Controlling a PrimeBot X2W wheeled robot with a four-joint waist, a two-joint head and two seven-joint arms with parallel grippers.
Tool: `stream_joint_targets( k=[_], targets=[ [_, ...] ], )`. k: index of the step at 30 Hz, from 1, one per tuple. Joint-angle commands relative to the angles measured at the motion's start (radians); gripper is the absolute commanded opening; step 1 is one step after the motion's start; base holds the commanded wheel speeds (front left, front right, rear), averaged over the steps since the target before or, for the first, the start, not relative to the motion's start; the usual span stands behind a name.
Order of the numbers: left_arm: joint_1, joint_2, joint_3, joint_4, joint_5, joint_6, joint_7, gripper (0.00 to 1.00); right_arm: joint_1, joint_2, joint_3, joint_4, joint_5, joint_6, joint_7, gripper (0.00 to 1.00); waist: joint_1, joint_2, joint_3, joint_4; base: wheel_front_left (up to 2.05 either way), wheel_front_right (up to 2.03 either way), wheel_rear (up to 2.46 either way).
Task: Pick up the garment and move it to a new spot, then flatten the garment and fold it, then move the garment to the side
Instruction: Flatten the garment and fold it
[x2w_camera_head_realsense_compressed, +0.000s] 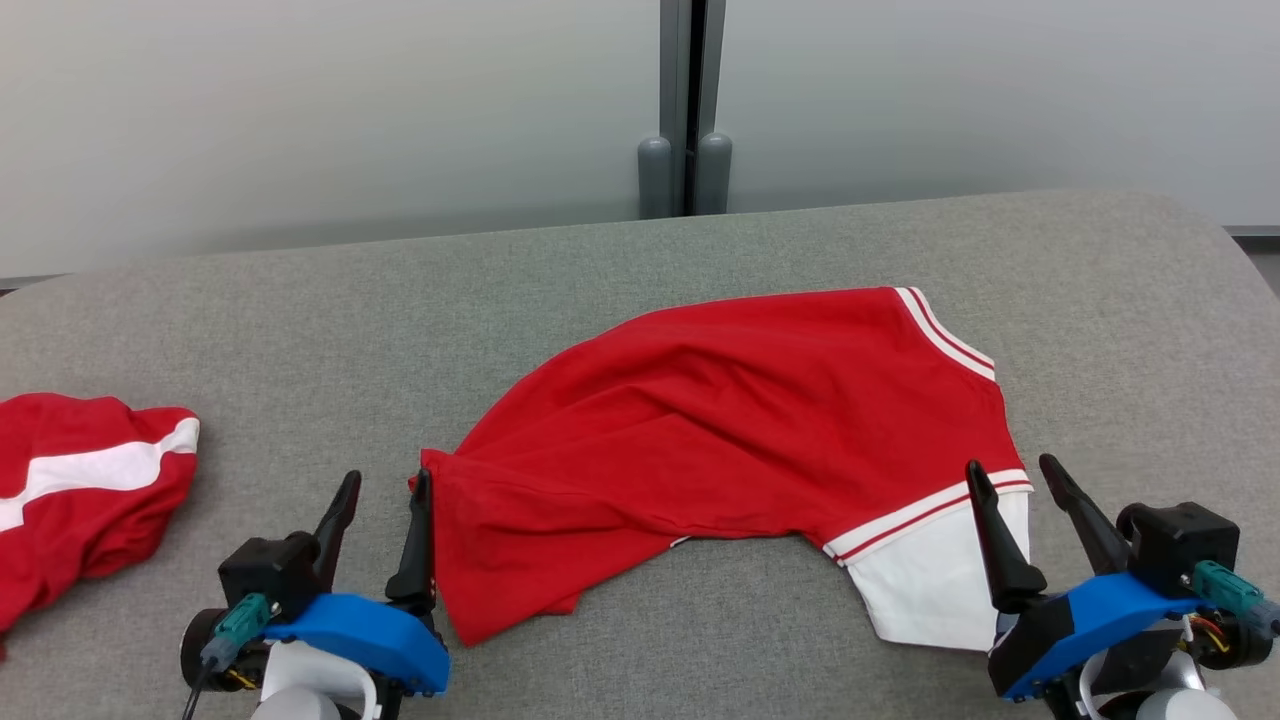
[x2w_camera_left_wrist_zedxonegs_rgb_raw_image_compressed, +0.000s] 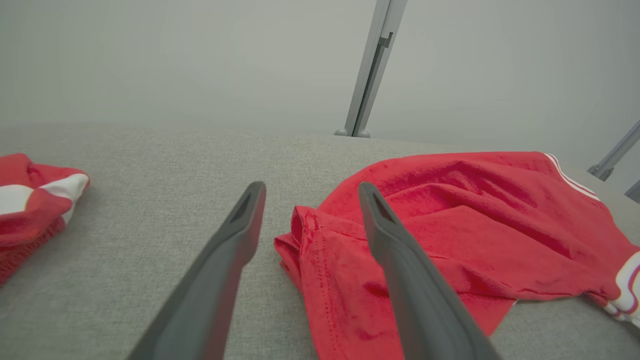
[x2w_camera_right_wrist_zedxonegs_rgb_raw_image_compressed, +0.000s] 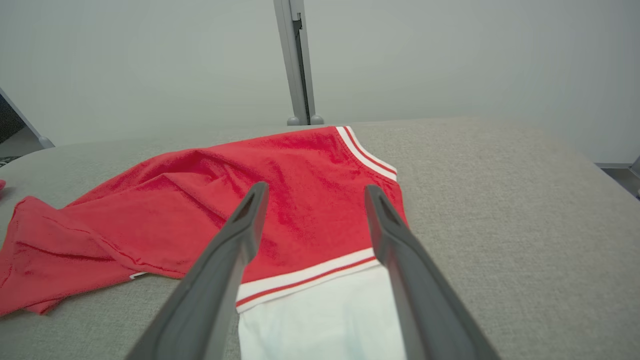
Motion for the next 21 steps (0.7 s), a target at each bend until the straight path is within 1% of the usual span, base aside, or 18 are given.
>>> stream_joint_targets(
  k=[1, 4, 6, 10, 12, 15, 18, 19, 20, 21],
  targets=[
    [-0.041, -0.003, -0.013, 0.027, -0.019, -0.006, 0.044, 1.0, -0.022, 0.0, 0.002, 0.017, -0.022, 0.0, -0.006, 1.0, 0.0, 0.0, 0.009, 0.001, 0.0, 0.0, 0.0],
    [-0.081, -0.012, -0.014, 0.078, -0.055, -0.007, 0.122, 1.0, -0.037, 0.0, 0.005, 0.039, -0.034, 0.0, -0.012, 1.0, 0.0, 0.0, 0.019, -0.001, 0.0, 0.0, 0.0],
    [-0.115, -0.019, -0.01, 0.107, -0.075, 0.005, 0.169, 1.0, -0.045, 0.0, 0.009, 0.051, -0.036, 0.0, -0.02, 1.0, 0.0, 0.0, 0.027, -0.005, 0.0, 0.0, 0.0],
    [-0.161, -0.033, 0.002, 0.159, -0.103, 0.055, 0.249, 1.0, -0.059, 0.0, 0.019, 0.07, -0.036, 0.0, -0.034, 1.0, 0.0, 0.0, 0.04, -0.016, 0.0, 0.0, 0.0],
    [-0.181, -0.039, 0.003, 0.174, -0.115, 0.07, 0.274, 1.0, -0.069, 0.0, 0.027, 0.081, -0.033, 0.0, -0.042, 1.0, 0.0, 0.0, 0.046, -0.021, 0.0, 0.0, 0.0],
    [-0.196, -0.043, -0.002, 0.193, -0.129, 0.076, 0.31, 1.0, -0.078, 0.0, 0.035, 0.096, -0.028, 0.0, -0.061, 1.0, 0.0, 0.0, 0.052, -0.029, 0.0, 0.0, 0.0],
    [-0.204, -0.045, -0.011, 0.196, -0.138, 0.066, 0.319, 1.0, -0.091, 0.0, 0.042, 0.109, -0.025, 0.0, -0.081, 1.0, 0.0, 0.0, 0.056, -0.032, 0.0, 0.0, 0.0],
    [-0.206, -0.046, -0.016, 0.195, -0.139, 0.061, 0.317, 0.95, -0.091, 0.0, 0.043, 0.114, -0.024, 0.0, -0.086, 1.0, 0.0, 0.0, 0.057, -0.032, 0.0, 0.0, 0.0],
    [-0.207, -0.045, -0.018, 0.192, -0.137, 0.057, 0.308, 0.5, -0.093, 0.0, 0.043, 0.119, -0.023, 0.0, -0.093, 1.0, 0.0, 0.0, 0.058, -0.031, 0.0, 0.0, 0.0],
    [-0.207, -0.045, -0.021, 0.192, -0.136, 0.056, 0.302, 0.0, -0.095, 0.0, 0.044, 0.122, -0.023, 0.0, -0.096, 1.0, 0.0, 0.0, 0.058, -0.03, 0.0, 0.0, 0.0]
  ],
)
